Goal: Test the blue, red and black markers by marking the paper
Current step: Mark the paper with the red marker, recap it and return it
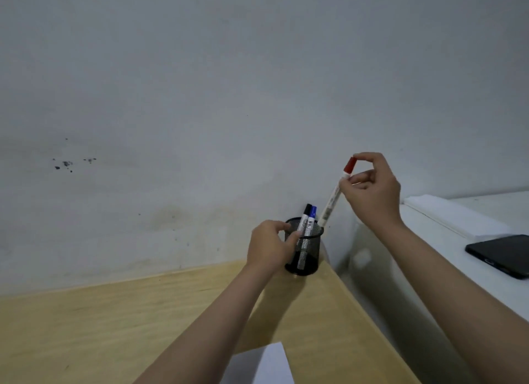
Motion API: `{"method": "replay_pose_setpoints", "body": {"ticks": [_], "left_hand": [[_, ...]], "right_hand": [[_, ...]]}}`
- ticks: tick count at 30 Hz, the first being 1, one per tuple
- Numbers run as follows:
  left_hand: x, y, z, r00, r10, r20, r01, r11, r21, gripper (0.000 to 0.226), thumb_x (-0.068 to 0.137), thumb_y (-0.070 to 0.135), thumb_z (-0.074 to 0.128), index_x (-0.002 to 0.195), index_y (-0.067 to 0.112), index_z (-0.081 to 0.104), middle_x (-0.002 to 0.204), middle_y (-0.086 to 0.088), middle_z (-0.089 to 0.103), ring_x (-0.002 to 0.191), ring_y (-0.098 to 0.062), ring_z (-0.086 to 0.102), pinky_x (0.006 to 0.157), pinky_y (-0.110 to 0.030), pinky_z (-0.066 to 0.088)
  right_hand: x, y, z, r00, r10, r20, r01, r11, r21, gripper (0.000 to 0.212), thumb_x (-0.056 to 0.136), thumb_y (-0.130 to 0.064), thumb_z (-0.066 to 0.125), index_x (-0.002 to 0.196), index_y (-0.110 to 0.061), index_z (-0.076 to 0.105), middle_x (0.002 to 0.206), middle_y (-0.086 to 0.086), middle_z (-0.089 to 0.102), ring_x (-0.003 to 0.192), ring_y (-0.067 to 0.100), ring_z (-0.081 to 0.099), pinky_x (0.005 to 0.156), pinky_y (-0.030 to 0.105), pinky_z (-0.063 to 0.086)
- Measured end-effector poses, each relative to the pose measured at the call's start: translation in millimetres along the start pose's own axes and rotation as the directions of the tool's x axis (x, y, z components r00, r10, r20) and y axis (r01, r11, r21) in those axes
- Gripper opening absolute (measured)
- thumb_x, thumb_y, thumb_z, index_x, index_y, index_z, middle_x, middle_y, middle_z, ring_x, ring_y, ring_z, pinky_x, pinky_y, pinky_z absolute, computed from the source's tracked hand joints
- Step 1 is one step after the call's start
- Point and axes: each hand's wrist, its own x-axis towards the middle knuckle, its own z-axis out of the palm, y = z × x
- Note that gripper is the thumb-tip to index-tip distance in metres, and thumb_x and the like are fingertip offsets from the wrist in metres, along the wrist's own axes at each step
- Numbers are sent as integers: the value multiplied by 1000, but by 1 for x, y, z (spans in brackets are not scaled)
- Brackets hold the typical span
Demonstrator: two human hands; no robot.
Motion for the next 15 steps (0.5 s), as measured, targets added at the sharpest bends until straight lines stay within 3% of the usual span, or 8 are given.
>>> {"method": "replay_pose_setpoints", "body": {"ticks": [4,6,11,15], "left_hand": [[7,-2,21,998,-12,-69,17,998,68,34,80,35,66,91,3,72,99,-14,71,96,-27,65,80,-35,51],[8,-5,28,993,-14,-120,21,998,53,34,80,35,66,87,2,72,96,-13,71,93,-26,65,76,-34,51],[12,-11,34,983,-57,-176,55,998,-13,30,75,34,72,88,7,72,94,-6,69,89,-18,63,69,-25,42],[14,-14,36,985,-40,-167,40,999,-3,28,75,33,73,85,7,70,93,-6,68,88,-19,62,72,-27,45]], "right_hand": [[2,23,23,996,53,72,-50,998,-50,32,76,-9,65,102,-24,57,60,4,61,51,6,56,56,17,48],[-2,38,34,982,104,158,-86,989,-122,33,74,-4,63,102,-19,56,57,7,60,53,14,55,55,22,48],[-7,73,51,911,282,302,-182,930,-319,35,69,0,63,100,-14,54,78,17,67,61,25,60,55,34,50],[-3,85,53,903,278,327,-135,908,-397,37,67,-8,63,103,-13,56,86,13,63,71,27,59,64,39,52]]}}
